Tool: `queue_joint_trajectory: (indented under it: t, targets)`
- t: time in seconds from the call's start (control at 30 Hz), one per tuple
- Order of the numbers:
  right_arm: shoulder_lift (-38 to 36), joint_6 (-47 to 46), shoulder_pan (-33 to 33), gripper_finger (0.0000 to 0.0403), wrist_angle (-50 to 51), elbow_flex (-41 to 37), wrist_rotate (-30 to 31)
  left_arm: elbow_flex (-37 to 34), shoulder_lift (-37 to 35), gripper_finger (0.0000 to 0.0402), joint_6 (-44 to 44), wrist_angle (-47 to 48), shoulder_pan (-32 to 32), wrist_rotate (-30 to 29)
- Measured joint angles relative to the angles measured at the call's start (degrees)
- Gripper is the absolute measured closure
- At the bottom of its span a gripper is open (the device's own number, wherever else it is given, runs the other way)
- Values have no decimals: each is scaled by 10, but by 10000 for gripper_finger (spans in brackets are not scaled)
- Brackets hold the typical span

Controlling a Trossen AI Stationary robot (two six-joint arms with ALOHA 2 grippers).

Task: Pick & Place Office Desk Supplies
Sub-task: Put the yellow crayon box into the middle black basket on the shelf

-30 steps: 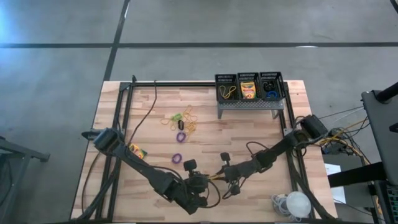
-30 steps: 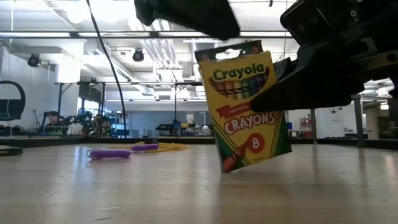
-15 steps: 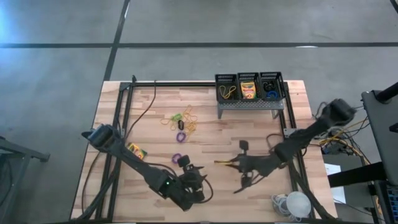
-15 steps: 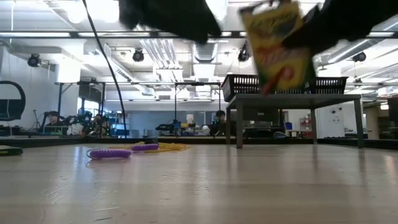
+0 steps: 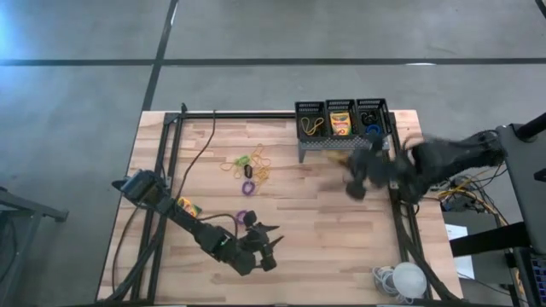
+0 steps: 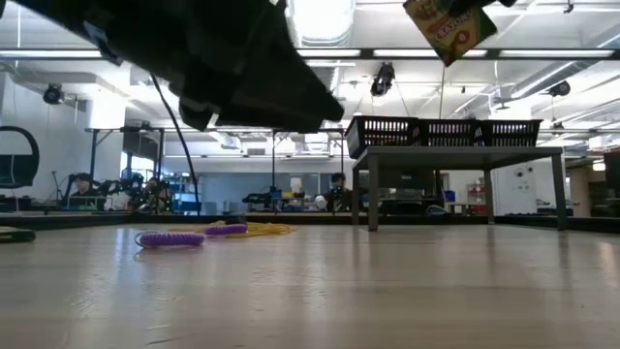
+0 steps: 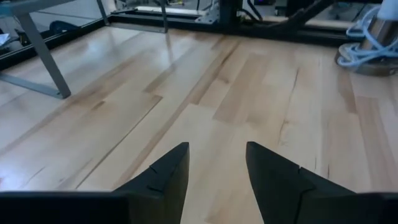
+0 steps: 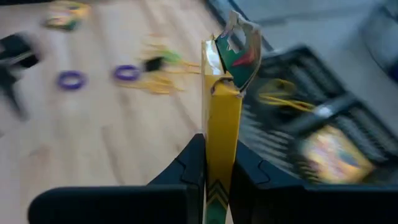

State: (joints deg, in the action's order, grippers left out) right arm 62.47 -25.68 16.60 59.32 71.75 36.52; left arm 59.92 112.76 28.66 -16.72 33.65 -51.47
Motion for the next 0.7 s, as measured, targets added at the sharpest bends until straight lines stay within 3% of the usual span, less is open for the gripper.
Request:
queue_joint_trajectory:
  t: [0.07, 0.2, 0.3, 0.4, 0.53, 0.7]
  targets:
    - [14, 8, -73, 373, 56, 62, -43, -3, 0, 240, 0, 1, 0, 0]
    - [50, 58, -258, 373, 110, 161, -194, -4, 0, 241, 0, 2, -1, 0]
    - [90, 90, -403, 373, 142, 212, -316, -4, 0, 241, -2, 2, -1, 0]
    - [143, 112, -520, 373, 183, 246, -398, -4, 0, 241, -4, 4, -1, -2]
    - [213, 131, -612, 373, 217, 277, -449, -4, 0, 241, -4, 5, -2, -2]
    - [277, 123, -653, 373, 241, 316, -477, -4, -1, 241, -3, 11, -2, -2]
